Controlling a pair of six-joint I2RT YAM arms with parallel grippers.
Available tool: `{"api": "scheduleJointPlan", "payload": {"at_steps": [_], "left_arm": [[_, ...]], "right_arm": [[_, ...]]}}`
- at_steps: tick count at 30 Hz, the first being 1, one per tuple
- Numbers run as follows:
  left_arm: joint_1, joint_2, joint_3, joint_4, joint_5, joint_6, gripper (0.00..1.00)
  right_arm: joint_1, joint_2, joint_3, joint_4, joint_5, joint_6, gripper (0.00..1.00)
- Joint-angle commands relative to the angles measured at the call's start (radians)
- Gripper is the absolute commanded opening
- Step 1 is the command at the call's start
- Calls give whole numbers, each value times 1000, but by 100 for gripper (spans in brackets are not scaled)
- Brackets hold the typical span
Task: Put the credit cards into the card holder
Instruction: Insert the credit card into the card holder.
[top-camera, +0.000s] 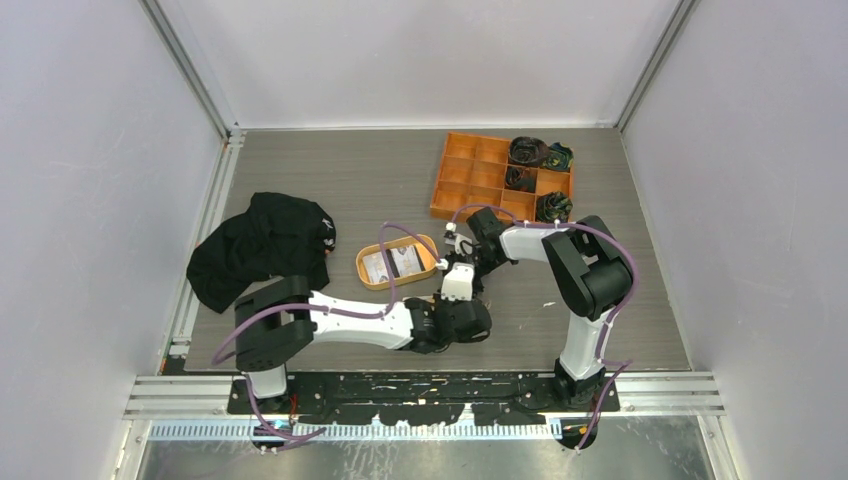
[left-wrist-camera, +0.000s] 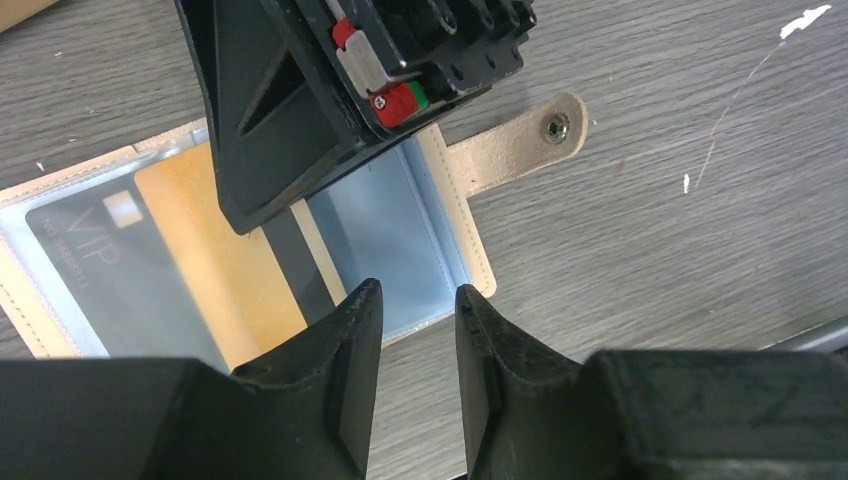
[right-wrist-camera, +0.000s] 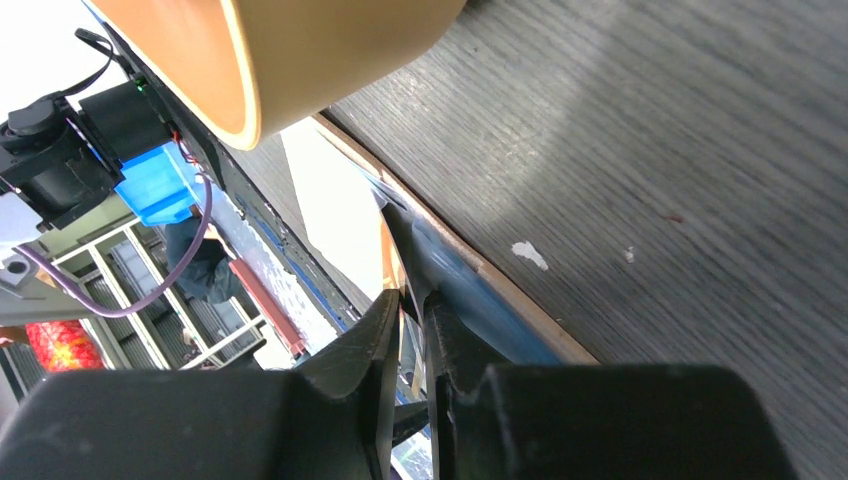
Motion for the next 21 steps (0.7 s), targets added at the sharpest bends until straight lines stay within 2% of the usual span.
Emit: {"api": "scheduleJointPlan", "payload": {"at_steps": [1, 12, 21], "left_arm": [[22, 21, 41, 17, -17, 16, 34], [51, 39, 26, 11, -11, -37, 35], [57, 18, -9, -6, -24, -76, 36]], "right_arm": [[2, 10, 25, -5, 54, -21, 20], [1, 19, 35, -24, 67, -37, 21], [2, 17, 52, -52, 63, -60, 31]]}}
